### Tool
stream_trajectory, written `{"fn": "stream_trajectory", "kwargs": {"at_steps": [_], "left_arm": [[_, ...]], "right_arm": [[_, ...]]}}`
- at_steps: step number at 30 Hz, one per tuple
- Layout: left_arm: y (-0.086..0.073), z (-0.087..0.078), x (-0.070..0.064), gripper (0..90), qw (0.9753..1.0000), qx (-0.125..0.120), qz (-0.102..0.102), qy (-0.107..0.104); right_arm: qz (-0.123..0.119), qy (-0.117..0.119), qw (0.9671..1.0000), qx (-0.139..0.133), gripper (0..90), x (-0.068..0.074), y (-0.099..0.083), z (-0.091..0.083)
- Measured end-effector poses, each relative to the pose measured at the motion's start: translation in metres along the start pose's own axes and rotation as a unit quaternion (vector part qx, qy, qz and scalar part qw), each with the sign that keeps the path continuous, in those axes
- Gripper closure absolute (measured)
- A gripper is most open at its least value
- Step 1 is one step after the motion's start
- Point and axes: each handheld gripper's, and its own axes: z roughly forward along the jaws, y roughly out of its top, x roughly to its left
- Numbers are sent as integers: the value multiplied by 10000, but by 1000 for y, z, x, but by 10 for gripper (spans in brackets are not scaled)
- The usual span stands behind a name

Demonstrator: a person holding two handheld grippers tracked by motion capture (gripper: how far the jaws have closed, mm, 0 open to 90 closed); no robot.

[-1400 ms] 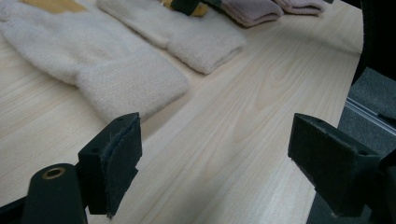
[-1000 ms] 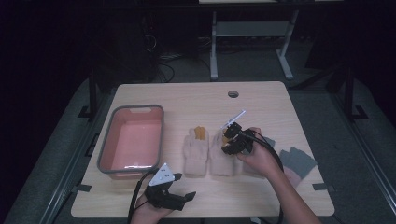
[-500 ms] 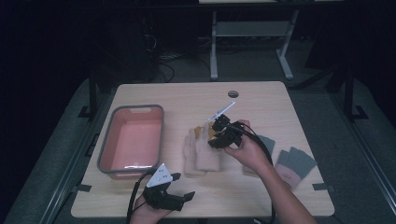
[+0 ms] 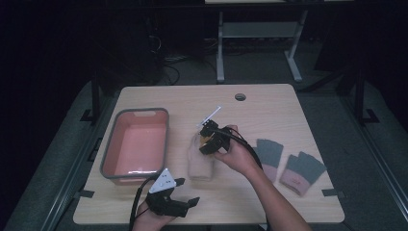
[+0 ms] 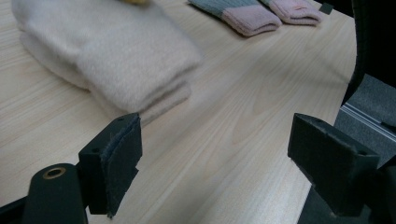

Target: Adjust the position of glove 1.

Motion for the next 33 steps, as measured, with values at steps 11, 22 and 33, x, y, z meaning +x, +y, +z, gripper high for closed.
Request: {"fn": "stream_trajectory", "kwargs": {"at_steps": [11,22,33], "left_arm": [[0,0,1,177,10000,15,-53,14],[0,1,0,177,10000,46,-30,-3],[1,1,0,177,9999,-17,-94,-128]], "right_arm": [[120,64,9996,242,600,-4,-6,21],[-151,-124,9998,69,400,9,9,33],[-398,-484,9978,237,372,18,19,59]]}}
